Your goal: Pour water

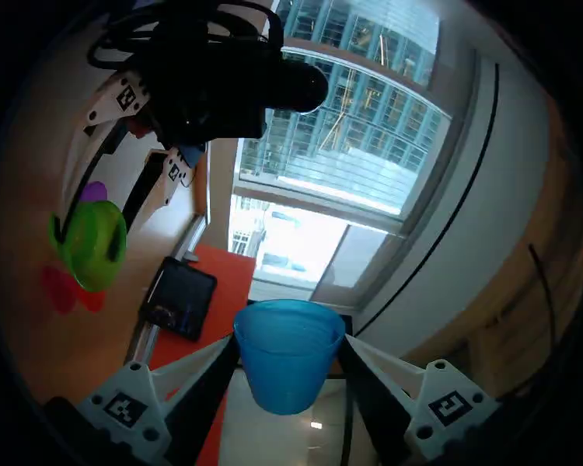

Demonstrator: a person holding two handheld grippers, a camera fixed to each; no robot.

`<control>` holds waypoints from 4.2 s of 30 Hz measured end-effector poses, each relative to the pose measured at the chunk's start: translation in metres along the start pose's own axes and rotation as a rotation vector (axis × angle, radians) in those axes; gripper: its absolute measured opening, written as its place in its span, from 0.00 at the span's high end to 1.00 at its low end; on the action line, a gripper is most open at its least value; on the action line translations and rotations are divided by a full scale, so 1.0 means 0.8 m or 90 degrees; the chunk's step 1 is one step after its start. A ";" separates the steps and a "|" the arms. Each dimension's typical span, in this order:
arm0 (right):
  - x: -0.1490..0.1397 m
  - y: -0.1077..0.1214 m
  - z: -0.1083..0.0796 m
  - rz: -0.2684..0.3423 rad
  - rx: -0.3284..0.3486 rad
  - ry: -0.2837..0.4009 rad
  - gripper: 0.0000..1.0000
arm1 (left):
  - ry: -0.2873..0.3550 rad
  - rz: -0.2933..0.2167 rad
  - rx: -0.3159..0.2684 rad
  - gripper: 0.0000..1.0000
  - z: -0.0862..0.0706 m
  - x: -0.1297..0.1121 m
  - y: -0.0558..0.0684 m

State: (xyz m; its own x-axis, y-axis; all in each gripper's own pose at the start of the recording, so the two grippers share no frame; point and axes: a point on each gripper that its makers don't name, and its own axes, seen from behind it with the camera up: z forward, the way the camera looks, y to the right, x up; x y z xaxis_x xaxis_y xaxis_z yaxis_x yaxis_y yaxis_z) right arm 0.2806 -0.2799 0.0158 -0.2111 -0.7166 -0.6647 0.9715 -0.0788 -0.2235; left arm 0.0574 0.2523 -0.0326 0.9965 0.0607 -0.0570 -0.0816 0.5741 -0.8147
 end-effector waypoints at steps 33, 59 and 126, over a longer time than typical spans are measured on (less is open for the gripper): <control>-0.009 -0.047 -0.032 0.634 0.077 0.001 0.10 | 0.003 0.010 0.010 0.13 -0.009 0.008 -0.005; -0.021 -0.076 -0.049 1.066 0.107 -0.044 0.11 | 0.003 0.017 0.024 0.13 -0.014 0.014 -0.013; 0.020 -0.325 -0.154 1.073 0.340 -0.135 0.09 | -0.191 -0.006 0.013 0.13 -0.024 -0.140 -0.002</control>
State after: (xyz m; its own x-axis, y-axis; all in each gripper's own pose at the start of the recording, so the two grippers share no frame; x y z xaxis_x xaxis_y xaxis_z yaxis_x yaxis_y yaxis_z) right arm 0.0113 -0.1857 -0.0246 0.9280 -0.3169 0.1958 0.0364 0.6002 0.7991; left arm -0.0538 0.2287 -0.0360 0.9482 0.2914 0.1265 -0.0750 0.5922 -0.8023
